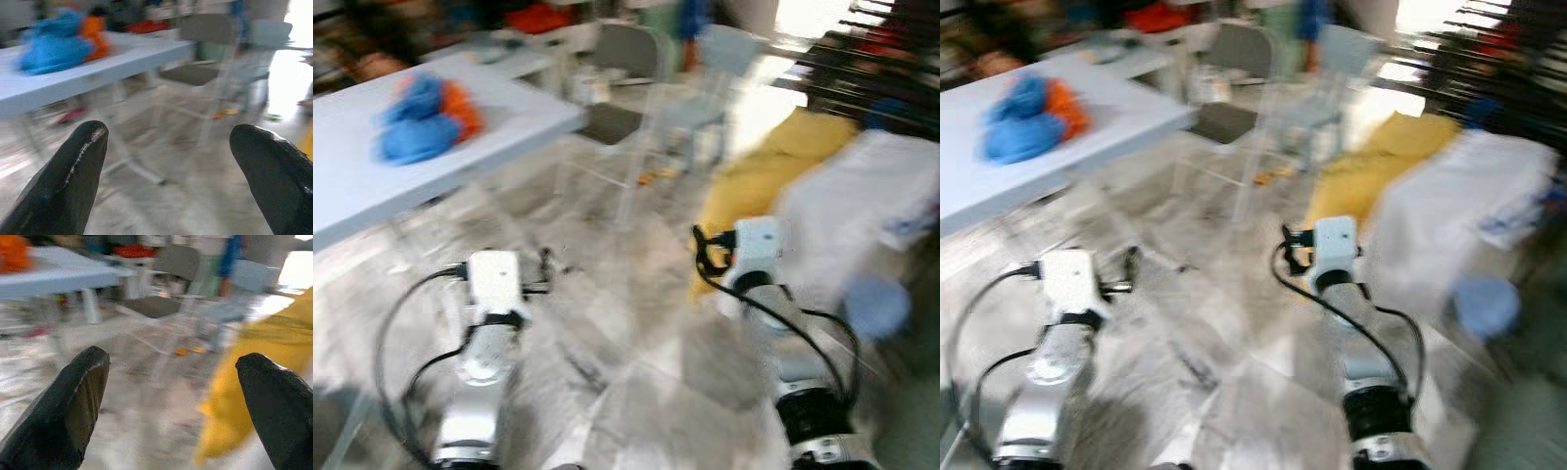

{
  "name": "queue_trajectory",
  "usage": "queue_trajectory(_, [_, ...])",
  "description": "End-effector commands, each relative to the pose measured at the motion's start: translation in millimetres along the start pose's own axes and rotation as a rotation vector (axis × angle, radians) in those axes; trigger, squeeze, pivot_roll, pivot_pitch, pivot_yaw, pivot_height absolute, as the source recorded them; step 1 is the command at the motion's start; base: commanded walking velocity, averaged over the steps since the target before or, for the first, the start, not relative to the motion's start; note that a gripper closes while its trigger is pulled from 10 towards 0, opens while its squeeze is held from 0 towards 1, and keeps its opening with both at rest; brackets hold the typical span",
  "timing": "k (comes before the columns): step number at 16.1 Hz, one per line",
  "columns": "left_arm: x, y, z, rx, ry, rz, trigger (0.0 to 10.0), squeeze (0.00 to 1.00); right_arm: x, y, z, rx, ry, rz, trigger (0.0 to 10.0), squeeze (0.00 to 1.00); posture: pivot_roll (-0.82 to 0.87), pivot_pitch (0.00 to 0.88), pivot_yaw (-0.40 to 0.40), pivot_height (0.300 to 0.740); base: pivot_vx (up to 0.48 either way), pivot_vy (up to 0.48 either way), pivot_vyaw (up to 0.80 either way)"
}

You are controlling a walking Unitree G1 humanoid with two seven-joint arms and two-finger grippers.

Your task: Hang hanger

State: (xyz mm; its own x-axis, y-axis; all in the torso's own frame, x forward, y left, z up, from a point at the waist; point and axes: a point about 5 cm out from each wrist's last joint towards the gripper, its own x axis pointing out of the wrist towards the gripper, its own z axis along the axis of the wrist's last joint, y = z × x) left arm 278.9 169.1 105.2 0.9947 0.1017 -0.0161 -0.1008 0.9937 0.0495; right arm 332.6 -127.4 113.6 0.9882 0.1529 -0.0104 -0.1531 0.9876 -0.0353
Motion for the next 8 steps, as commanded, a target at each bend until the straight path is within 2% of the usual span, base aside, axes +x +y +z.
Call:
queue_trajectory(1, [0.0,-1.0,4.5,-0.002,-0.012,-0.001,10.0,0.0,1.0,-0.7,5.7,-0.005,-0.024,0.005,10.0,0.0,-0.01,0.0,0.041,0.74,0.0,0.0,0.8])
queue_trajectory(7, [0.4,-5.1,6.4,-0.012,-0.01,-0.009,10.0,0.0,3.2,1.4,9.0,0.0,-0.039,0.021,10.0,0.0,-0.01,0.0,0.041,0.74,0.0,0.0,0.8])
queue_trajectory(8, [0.4,-5.1,6.2,-0.012,-0.008,-0.009,10.0,0.0,3.1,1.8,9.4,0.002,-0.043,0.026,10.0,0.0,-0.01,0.0,0.039,0.74,0.0,0.274,0.8])
